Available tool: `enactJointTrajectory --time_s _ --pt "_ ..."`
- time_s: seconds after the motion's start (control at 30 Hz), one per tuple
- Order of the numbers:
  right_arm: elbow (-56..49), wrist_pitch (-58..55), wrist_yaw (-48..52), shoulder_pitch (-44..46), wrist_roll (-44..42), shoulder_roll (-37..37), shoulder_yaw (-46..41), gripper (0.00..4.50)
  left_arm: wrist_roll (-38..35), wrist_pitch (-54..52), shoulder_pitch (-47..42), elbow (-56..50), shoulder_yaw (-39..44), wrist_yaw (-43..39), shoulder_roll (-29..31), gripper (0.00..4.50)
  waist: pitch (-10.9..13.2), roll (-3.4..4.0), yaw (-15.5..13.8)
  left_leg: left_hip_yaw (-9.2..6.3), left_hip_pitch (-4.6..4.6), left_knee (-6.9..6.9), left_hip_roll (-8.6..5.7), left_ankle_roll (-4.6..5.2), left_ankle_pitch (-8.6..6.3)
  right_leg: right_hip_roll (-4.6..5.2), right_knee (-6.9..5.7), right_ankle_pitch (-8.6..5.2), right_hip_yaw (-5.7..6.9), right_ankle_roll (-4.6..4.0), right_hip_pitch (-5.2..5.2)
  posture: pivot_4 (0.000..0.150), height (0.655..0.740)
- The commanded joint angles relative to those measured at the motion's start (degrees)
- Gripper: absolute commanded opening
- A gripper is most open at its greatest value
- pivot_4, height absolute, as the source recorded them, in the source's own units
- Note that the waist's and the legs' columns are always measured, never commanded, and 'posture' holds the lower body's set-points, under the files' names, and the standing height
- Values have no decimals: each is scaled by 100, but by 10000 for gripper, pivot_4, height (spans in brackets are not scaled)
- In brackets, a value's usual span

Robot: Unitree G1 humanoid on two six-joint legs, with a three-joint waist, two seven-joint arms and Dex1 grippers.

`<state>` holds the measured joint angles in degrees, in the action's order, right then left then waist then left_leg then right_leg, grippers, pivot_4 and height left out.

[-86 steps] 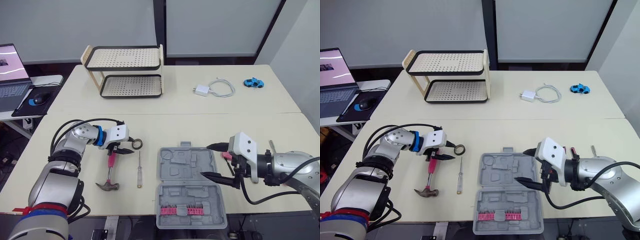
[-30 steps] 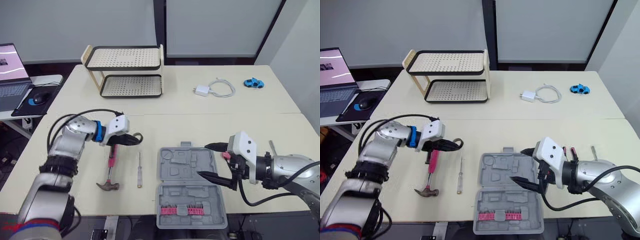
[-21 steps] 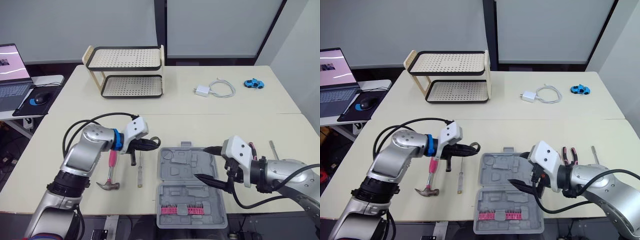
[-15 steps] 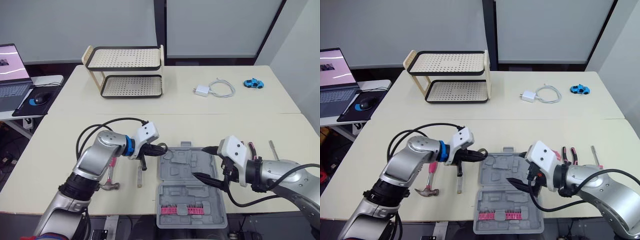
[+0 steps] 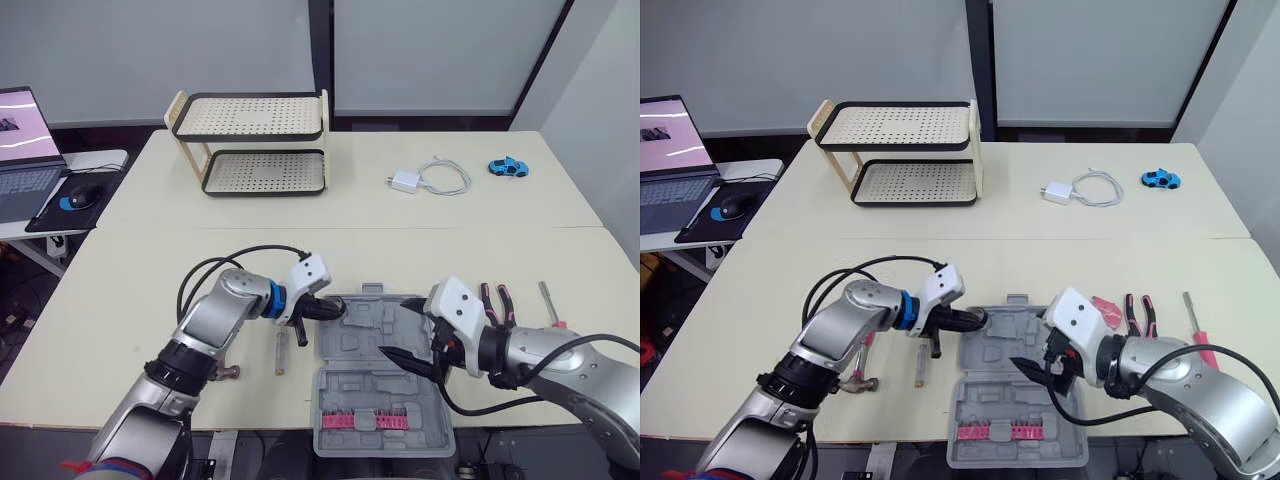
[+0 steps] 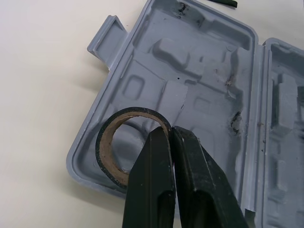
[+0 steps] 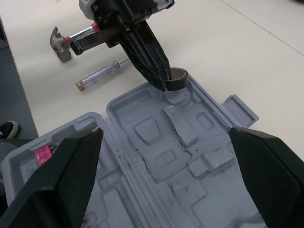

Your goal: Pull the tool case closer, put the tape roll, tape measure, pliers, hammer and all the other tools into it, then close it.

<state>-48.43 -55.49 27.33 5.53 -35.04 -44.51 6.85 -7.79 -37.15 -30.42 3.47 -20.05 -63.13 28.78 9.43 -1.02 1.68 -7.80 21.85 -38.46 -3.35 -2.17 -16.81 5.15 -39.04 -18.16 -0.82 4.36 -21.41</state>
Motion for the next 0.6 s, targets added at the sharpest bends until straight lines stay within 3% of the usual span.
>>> enactJointTrajectory --time_s 0.03,0.6 --pt "-179 108 -2 -43 55 40 -31 45000 67 309 -145 167 -91 0 -70 226 0 0 -1 0 0 0 0 0 0 0 0 0 0 0 0 1500 7400" --pt "-214 128 -5 -190 118 67 -80 45000 381 694 -235 748 -256 83 -220 226 0 0 1 0 -1 1 -3 3 -2 0 0 0 0 0 0 1500 7400"
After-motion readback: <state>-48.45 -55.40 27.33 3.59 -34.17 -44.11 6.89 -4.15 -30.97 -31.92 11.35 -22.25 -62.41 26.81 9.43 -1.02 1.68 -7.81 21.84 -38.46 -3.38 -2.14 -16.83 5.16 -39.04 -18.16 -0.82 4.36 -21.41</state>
